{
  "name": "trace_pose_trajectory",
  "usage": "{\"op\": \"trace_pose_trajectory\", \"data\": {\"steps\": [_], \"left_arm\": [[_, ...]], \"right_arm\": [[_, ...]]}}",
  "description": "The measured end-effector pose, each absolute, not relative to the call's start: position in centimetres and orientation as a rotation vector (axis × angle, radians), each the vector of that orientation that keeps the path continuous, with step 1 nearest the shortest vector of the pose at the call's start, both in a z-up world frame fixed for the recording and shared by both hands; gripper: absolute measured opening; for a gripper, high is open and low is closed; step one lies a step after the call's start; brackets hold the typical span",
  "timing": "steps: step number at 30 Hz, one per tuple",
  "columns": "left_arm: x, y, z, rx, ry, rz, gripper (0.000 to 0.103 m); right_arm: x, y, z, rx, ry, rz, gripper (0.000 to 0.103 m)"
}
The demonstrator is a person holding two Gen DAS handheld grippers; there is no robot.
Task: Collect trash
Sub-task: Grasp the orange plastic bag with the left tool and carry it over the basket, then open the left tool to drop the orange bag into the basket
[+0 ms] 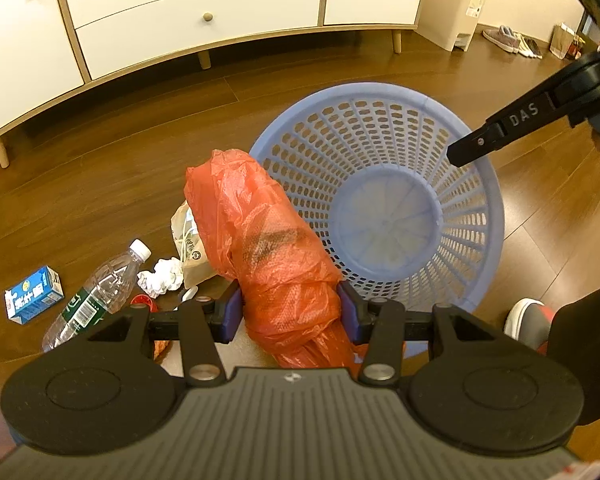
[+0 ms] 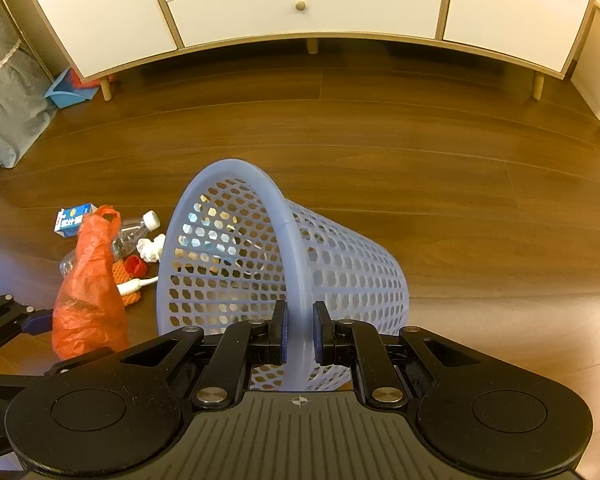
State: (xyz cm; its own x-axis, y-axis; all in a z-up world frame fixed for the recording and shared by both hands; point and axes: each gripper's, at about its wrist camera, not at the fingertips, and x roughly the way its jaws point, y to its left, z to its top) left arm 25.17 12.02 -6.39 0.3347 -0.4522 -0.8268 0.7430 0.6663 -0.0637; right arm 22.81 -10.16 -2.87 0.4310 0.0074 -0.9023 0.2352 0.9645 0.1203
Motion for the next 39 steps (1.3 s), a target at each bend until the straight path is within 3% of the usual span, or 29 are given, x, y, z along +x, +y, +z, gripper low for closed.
{"op": "trace_pose_trajectory", "data": {"steps": [28, 31, 35, 39], "left_arm": [[25.9, 8.6, -7.4, 0.422, 0.926, -0.821, 0.044], [25.7, 8.5, -7.3, 0.431, 0.919, -0.820, 0.048], [25.4, 8.5, -7.3, 0.451, 0.899, -0.819, 0.061], [25.4, 8.3, -7.1, 0.465, 0.888, -0.809, 0.063]], "right_arm": [[22.6, -9.9, -2.8, 0.247, 1.118, -0.148, 0.009], [22.7, -10.0, -2.9, 0.247, 1.118, -0.149, 0.009], [22.7, -10.0, -2.9, 0.246, 1.118, -0.147, 0.009], [22.7, -9.9, -2.9, 0.235, 1.118, -0.143, 0.009]]}}
